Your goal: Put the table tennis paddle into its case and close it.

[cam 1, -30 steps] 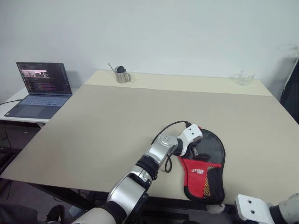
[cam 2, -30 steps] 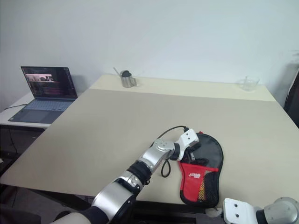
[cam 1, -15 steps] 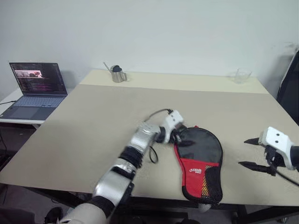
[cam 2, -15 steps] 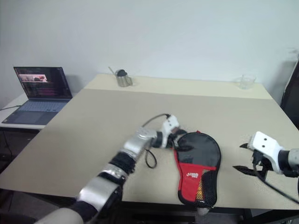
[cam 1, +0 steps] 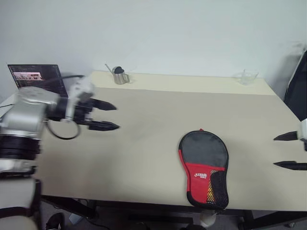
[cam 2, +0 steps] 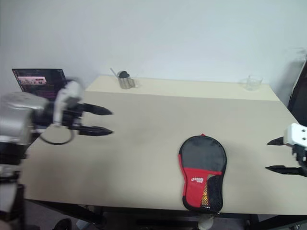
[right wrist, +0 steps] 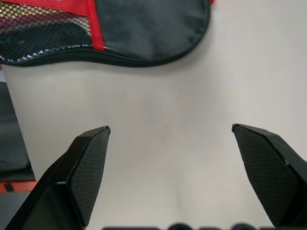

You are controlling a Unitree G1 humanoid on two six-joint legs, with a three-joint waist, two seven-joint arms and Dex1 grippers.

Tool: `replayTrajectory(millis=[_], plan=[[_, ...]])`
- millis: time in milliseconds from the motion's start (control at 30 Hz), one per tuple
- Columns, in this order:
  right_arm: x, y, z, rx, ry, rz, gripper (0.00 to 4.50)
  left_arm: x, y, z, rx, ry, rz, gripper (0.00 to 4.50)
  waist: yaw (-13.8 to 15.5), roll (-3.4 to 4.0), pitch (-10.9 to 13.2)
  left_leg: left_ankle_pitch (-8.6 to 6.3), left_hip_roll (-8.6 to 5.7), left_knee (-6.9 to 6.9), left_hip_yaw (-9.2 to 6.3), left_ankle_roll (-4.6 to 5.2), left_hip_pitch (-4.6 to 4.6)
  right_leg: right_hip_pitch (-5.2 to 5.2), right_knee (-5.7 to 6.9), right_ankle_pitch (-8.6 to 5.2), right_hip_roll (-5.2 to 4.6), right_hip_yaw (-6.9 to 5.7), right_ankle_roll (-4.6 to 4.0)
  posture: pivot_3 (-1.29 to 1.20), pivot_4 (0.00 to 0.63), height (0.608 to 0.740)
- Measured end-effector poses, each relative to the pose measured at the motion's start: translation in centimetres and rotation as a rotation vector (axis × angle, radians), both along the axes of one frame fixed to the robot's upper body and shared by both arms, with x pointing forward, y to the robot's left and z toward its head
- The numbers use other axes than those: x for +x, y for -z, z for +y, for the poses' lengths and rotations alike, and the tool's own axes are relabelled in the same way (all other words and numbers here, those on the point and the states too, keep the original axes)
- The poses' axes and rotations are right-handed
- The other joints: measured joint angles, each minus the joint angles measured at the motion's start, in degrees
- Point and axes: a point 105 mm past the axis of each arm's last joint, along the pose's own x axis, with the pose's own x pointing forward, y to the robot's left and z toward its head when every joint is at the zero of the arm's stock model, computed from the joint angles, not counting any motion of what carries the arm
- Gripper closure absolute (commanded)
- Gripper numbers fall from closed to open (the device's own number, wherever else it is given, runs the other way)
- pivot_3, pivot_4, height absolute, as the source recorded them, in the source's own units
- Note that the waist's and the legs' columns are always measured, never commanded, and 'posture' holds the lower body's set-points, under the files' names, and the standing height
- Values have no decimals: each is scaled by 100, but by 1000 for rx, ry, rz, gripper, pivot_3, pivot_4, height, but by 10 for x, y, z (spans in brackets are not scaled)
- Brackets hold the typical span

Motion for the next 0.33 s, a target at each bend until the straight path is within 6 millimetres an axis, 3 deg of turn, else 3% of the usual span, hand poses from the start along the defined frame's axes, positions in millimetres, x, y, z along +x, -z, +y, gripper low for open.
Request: replayTrajectory(millis=[167, 333], plan=[[1, -5, -2, 0, -36, -1, 26, -18, -2, 12, -17, -7, 44, 0, 31, 17, 9, 0, 4, 8, 0, 0, 0, -3, 3, 0, -22, 0, -1, 0, 150, 740], [5, -7, 3, 20, -59, -2, 26, -30, 27, 20, -10, -28, 156, 0, 2, 21, 8, -1, 28, 5, 23, -2, -2, -19, 10, 4, -19, -8, -7, 0, 150, 740]])
